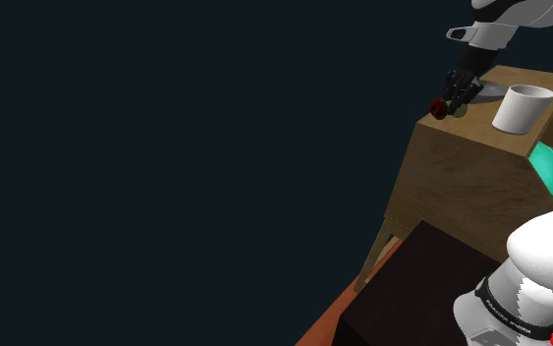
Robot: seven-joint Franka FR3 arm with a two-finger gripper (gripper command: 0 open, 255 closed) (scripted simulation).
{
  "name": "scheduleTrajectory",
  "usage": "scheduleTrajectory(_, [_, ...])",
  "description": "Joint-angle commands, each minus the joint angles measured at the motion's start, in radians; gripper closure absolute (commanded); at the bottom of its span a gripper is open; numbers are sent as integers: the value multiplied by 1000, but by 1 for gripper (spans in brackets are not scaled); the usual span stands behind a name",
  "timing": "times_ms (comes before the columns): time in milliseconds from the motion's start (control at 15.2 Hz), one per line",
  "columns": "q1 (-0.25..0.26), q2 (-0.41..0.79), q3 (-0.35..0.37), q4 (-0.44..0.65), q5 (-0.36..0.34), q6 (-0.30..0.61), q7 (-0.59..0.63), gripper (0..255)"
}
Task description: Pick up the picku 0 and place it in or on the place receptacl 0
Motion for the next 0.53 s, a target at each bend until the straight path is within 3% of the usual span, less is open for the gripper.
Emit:
scheduleTrajectory(0, [0, 0, 0, 0, 0, 0, 0, 255])
scheduleTrajectory(462, [0, -1, 1, 12, 0, -13, 2, 255])
